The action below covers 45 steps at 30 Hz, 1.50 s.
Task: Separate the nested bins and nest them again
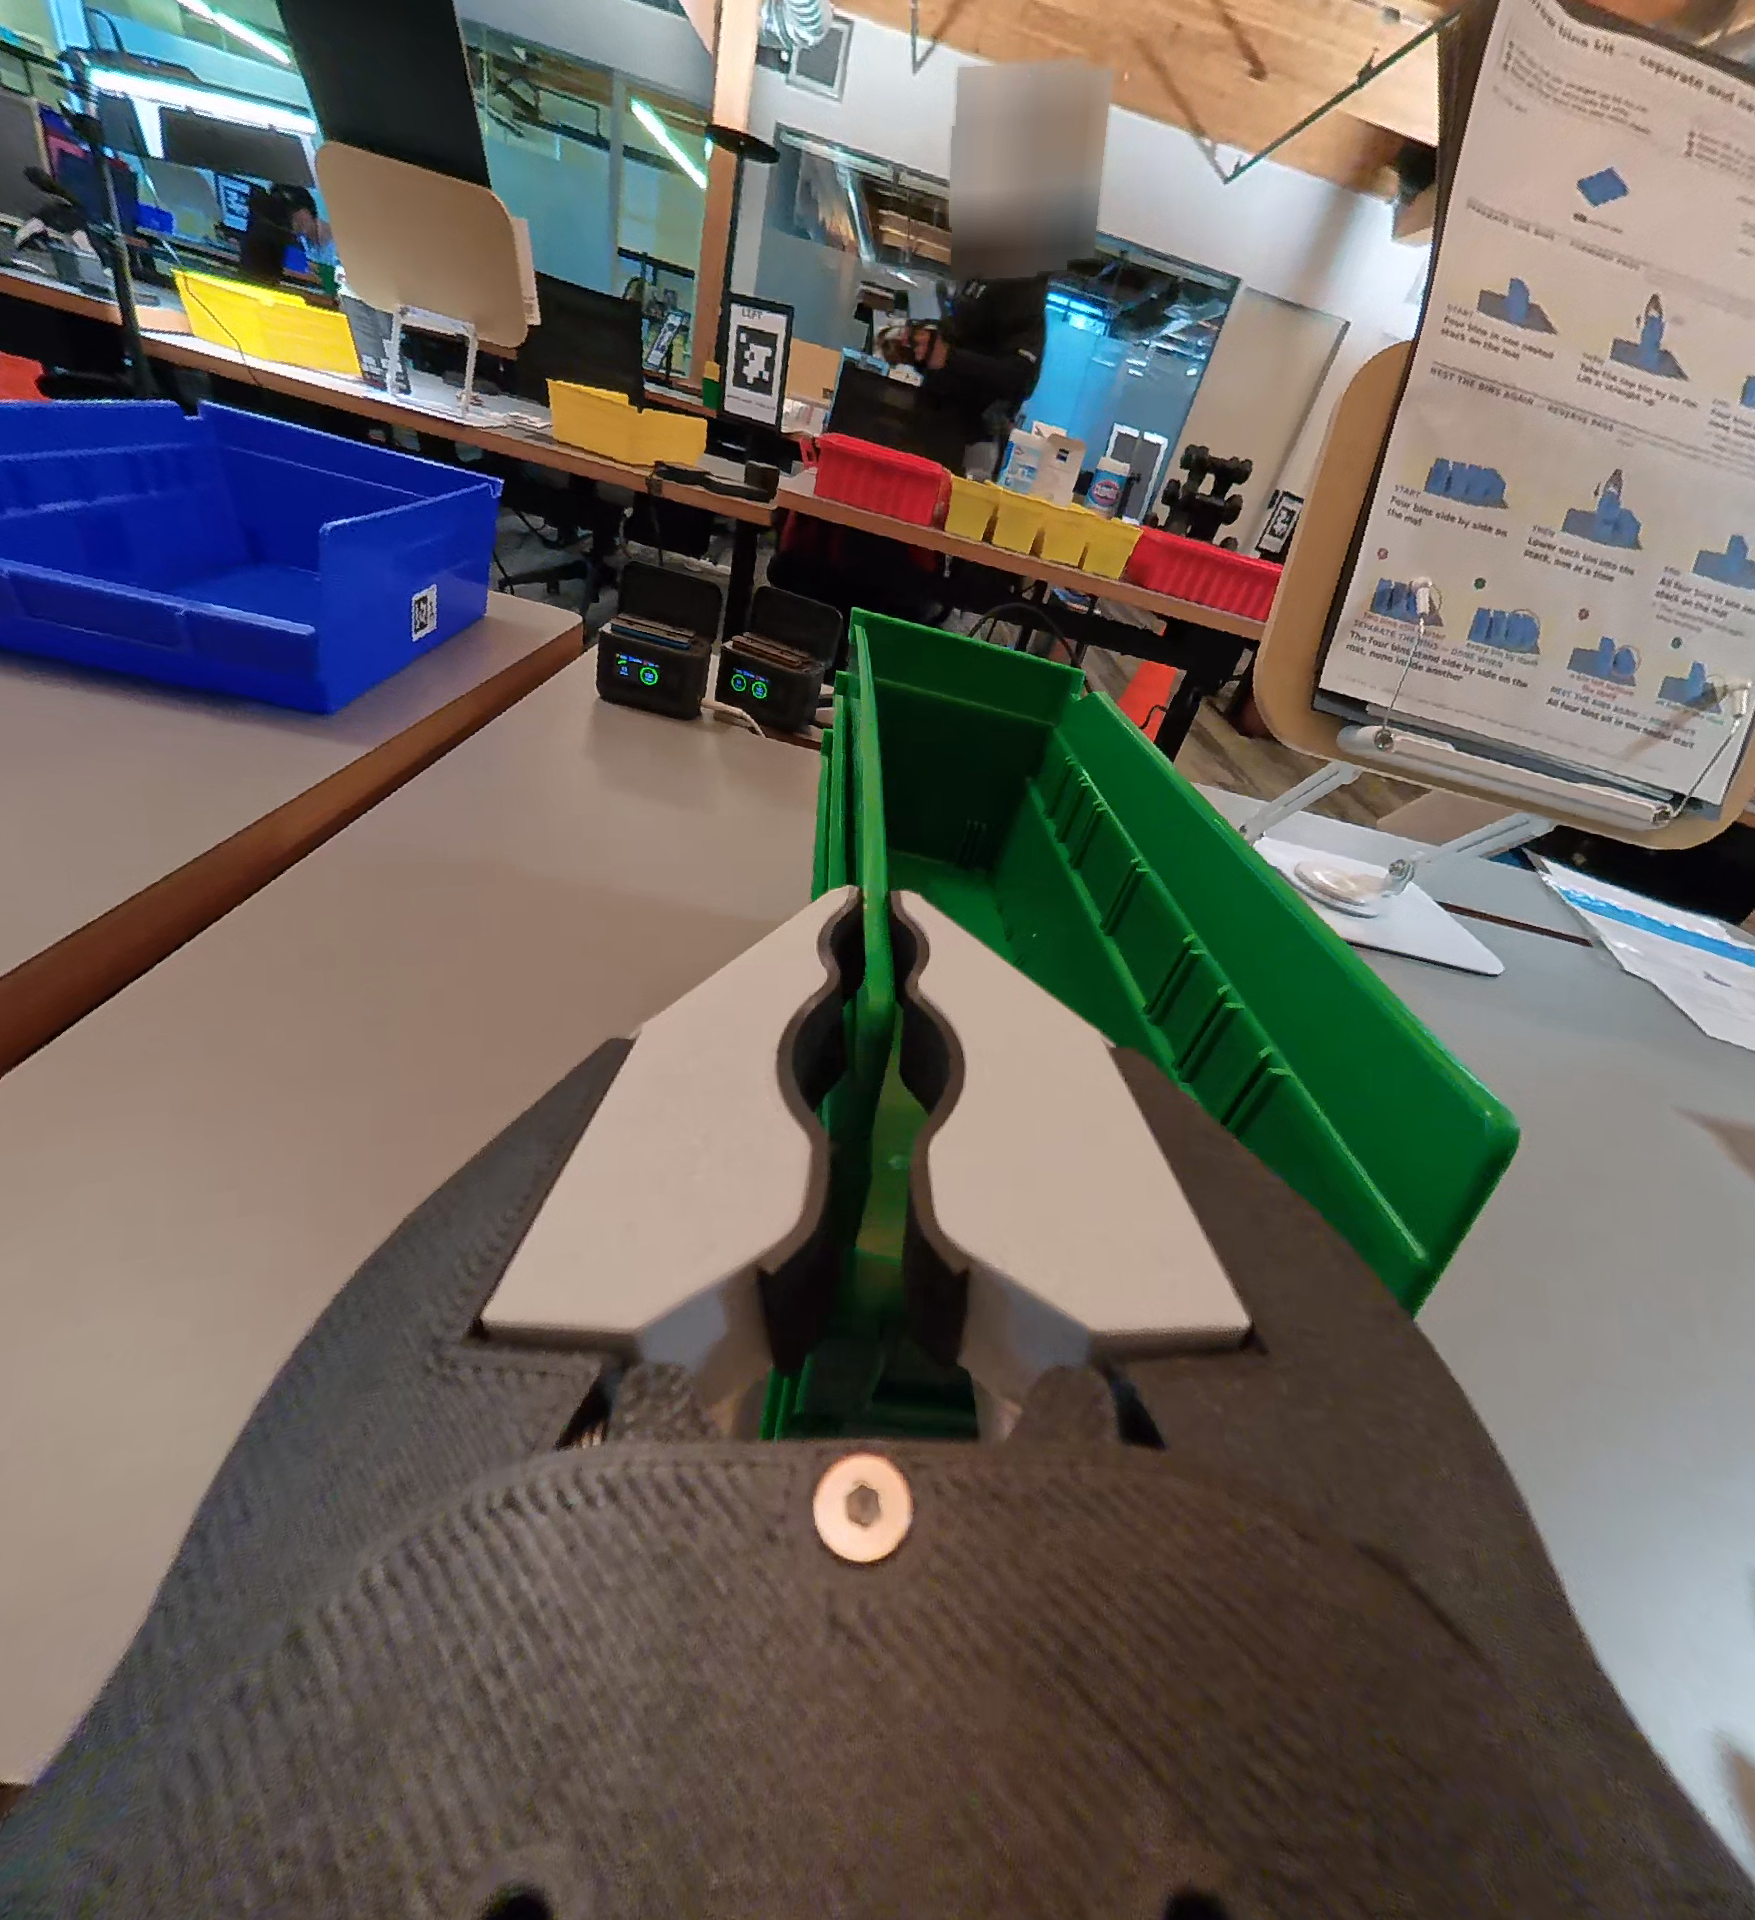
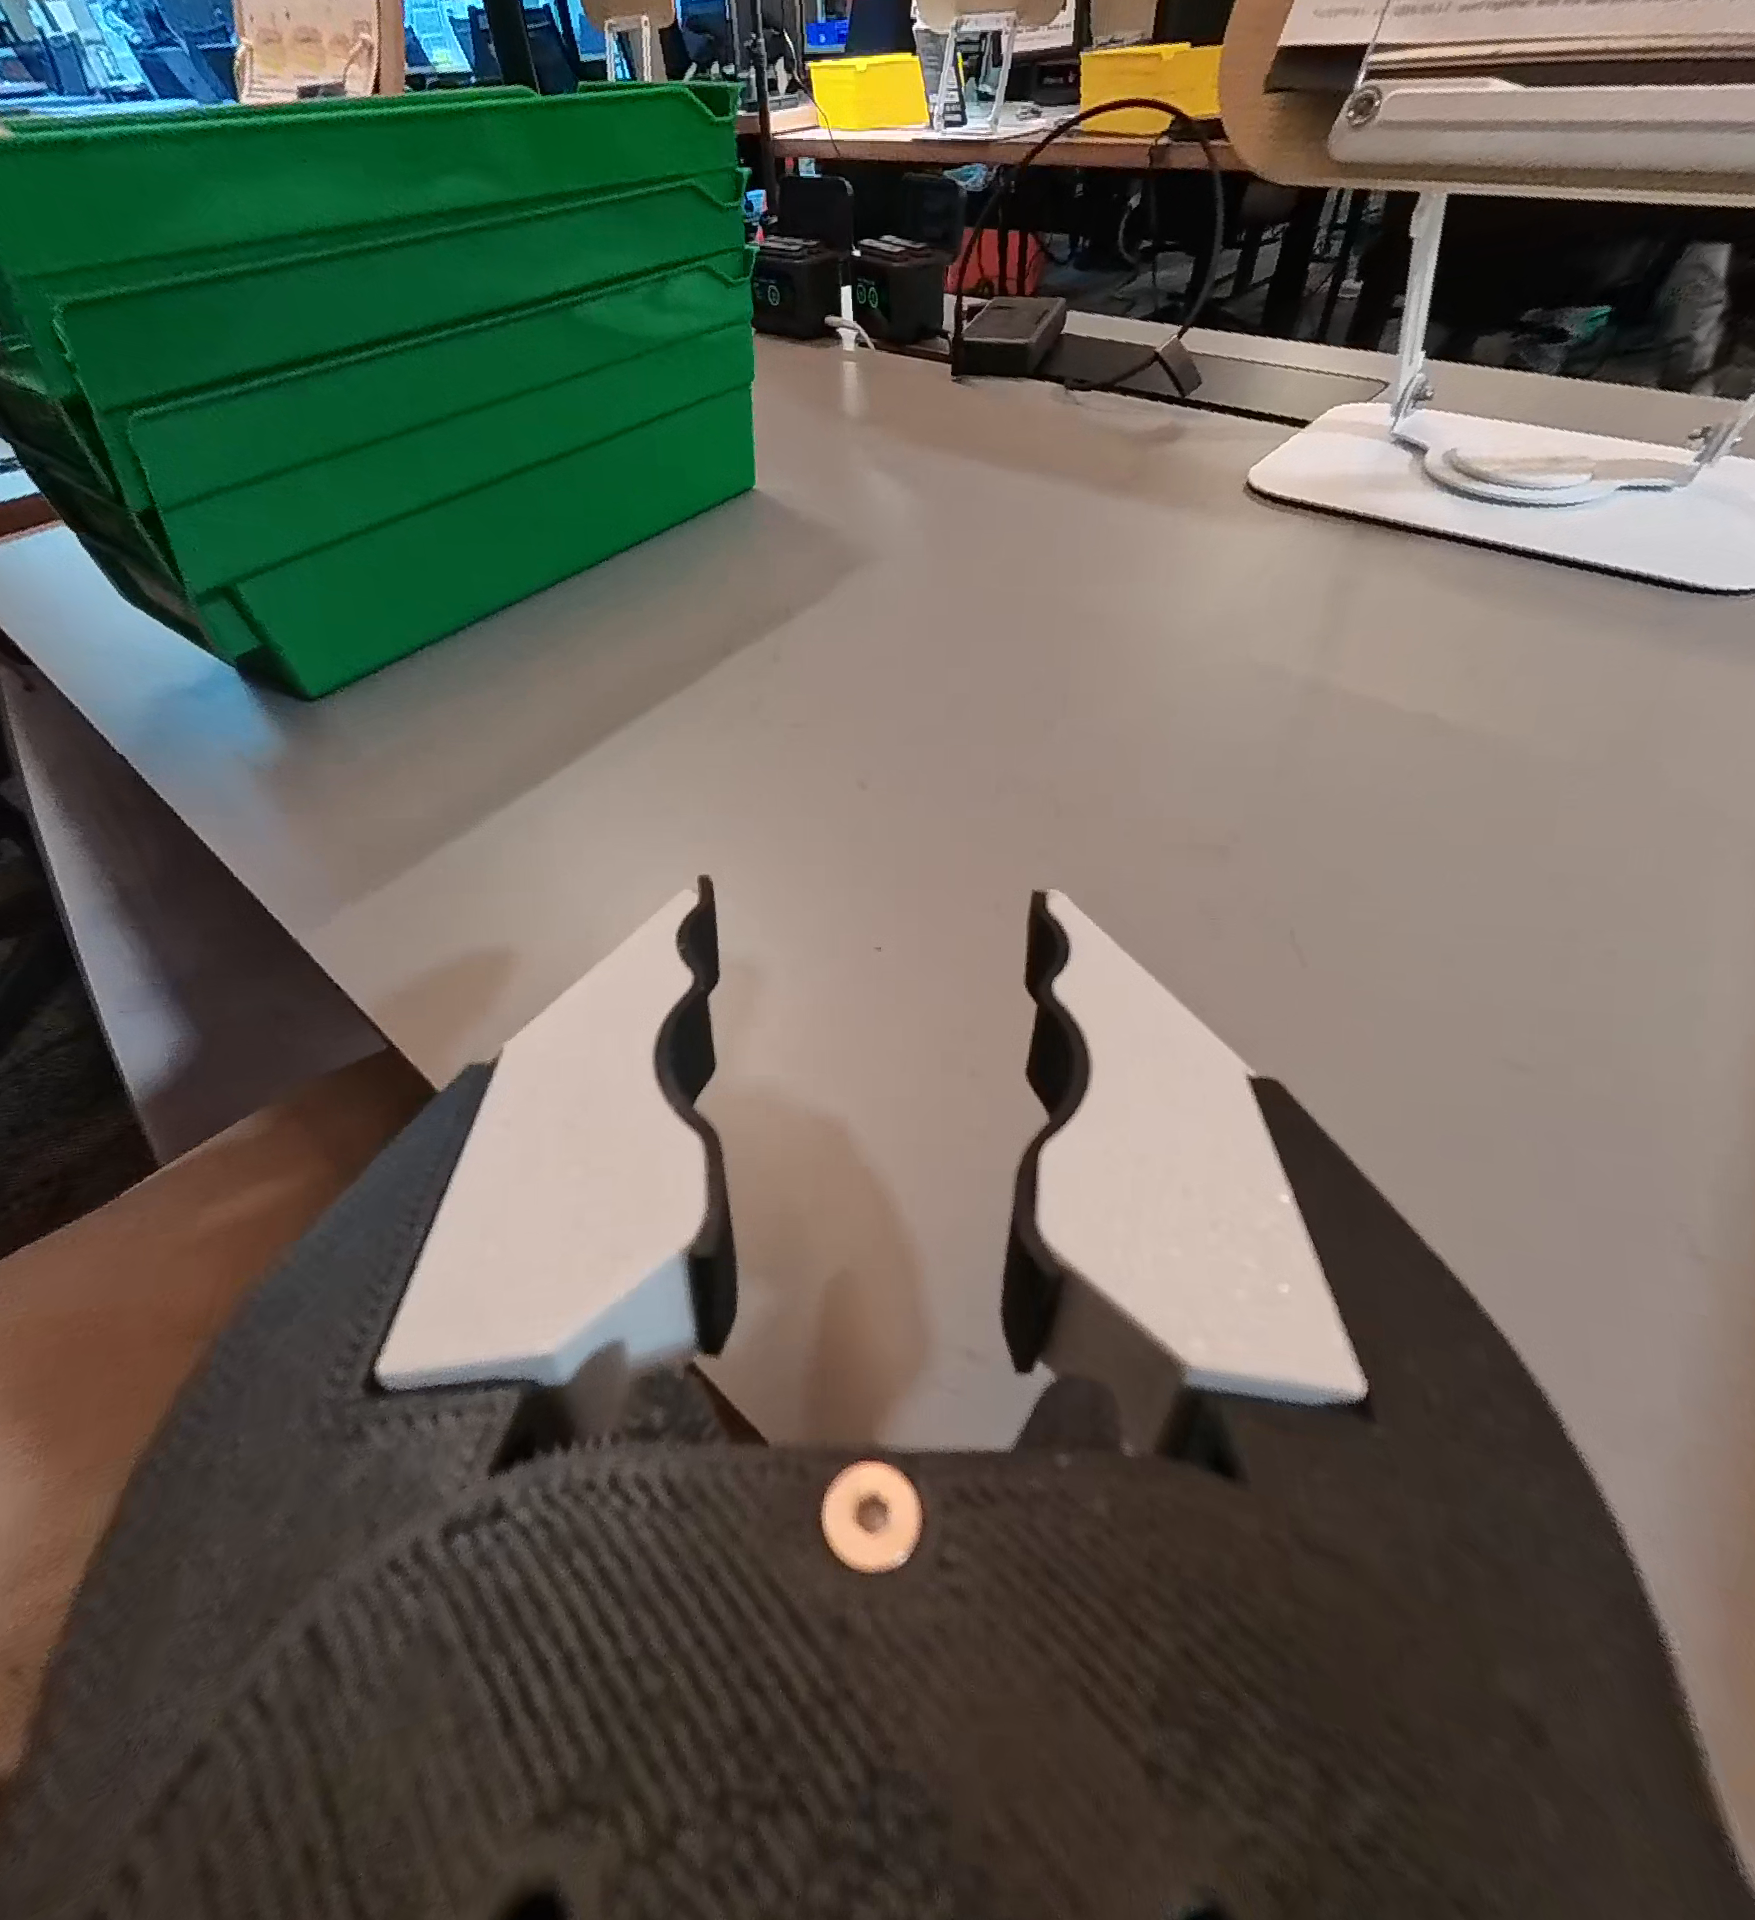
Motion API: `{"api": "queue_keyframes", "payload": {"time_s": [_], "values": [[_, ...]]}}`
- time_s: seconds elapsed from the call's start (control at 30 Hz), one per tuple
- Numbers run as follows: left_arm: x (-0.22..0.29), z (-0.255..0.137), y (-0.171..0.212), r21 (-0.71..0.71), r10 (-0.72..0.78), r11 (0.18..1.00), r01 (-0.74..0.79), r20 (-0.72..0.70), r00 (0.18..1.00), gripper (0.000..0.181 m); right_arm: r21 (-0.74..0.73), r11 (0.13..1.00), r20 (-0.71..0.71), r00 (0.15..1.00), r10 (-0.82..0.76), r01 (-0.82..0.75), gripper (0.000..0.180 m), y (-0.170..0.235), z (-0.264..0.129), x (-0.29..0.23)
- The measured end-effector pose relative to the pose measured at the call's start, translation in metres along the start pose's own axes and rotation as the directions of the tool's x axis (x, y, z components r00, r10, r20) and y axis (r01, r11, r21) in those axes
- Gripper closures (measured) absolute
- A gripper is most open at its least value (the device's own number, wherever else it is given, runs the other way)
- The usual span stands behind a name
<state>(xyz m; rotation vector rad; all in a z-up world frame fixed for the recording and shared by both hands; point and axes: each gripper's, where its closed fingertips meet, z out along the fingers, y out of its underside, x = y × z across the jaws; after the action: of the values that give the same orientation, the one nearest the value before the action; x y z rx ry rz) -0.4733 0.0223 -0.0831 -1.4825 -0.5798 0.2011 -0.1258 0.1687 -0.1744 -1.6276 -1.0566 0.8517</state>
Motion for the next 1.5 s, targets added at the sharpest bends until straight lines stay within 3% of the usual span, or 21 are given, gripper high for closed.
{"api": "queue_keyframes", "payload": {"time_s": [0.03,0.5,0.97,1.13,1.27,1.37,1.5], "values": [[0.001,0.000,-0.001,0.002,-0.001,1.000,0.001,-0.004,1.000,0.181,0.001,1.000,0.001,1.000,0.001,-0.001,0.121,0.000,0.000,-0.001],[0.002,-0.004,-0.013,0.036,-0.085,0.996,0.086,-0.032,0.996,0.181,-0.005,1.000,-0.030,0.999,-0.026,0.026,0.126,0.003,-0.001,0.003],[0.000,0.001,-0.004,-0.006,-0.039,0.999,0.038,-0.072,0.997,0.180,-0.006,0.999,-0.035,0.998,-0.045,0.045,0.127,0.003,0.000,0.003],[0.000,0.003,-0.002,-0.066,0.040,0.997,-0.043,-0.041,0.998,0.181,-0.003,0.999,-0.030,0.998,-0.050,0.050,0.127,0.002,-0.001,0.001],[0.004,0.006,0.009,-0.164,0.144,0.975,-0.151,-0.054,0.988,0.166,-0.008,0.998,-0.013,0.998,-0.063,0.062,0.127,0.003,-0.001,-0.004],[-0.004,0.006,0.007,-0.173,0.171,0.970,-0.170,-0.010,0.985,0.181,0.001,0.998,-0.003,0.998,-0.064,0.064,0.127,0.000,-0.003,-0.006],[-0.006,0.008,0.005,-0.152,0.105,0.983,-0.105,-0.008,0.994,0.181,0.002,0.998,0.008,0.998,-0.056,0.056,0.127,0.000,-0.003,-0.007]]}}
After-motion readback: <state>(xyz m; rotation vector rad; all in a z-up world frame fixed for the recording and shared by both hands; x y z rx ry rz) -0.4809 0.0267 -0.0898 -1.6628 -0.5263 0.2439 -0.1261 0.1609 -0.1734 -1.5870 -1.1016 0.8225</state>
